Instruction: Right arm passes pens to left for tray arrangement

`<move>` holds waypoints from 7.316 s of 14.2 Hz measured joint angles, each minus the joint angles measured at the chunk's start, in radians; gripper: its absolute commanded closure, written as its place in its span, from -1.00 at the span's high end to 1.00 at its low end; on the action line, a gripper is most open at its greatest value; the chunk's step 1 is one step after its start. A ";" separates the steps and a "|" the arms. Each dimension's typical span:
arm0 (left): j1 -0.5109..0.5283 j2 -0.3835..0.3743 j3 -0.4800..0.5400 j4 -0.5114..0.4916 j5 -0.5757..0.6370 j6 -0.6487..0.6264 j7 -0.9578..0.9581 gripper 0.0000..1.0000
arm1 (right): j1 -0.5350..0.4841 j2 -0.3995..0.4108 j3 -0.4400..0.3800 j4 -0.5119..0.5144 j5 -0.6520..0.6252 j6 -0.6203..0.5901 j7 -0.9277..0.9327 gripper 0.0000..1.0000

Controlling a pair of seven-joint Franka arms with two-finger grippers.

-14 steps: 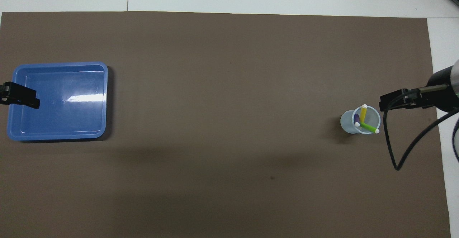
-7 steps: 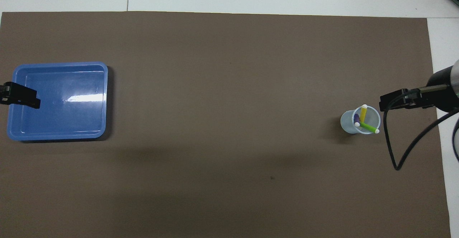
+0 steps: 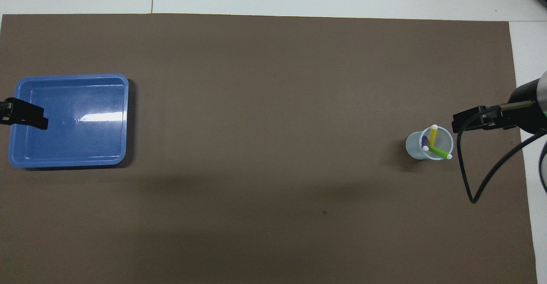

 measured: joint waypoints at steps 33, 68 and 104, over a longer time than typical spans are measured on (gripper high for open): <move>-0.002 -0.001 0.019 0.000 0.000 0.000 -0.002 1.00 | 0.006 0.001 0.002 -0.448 0.001 0.424 -0.133 0.85; -0.007 -0.002 0.013 0.000 0.001 0.007 -0.001 1.00 | -0.067 0.029 -0.007 -0.581 -0.001 0.565 -0.251 -0.54; -0.007 -0.002 0.013 0.000 0.005 0.008 -0.001 1.00 | -0.082 -0.055 0.012 -0.230 0.053 0.074 -0.316 -1.00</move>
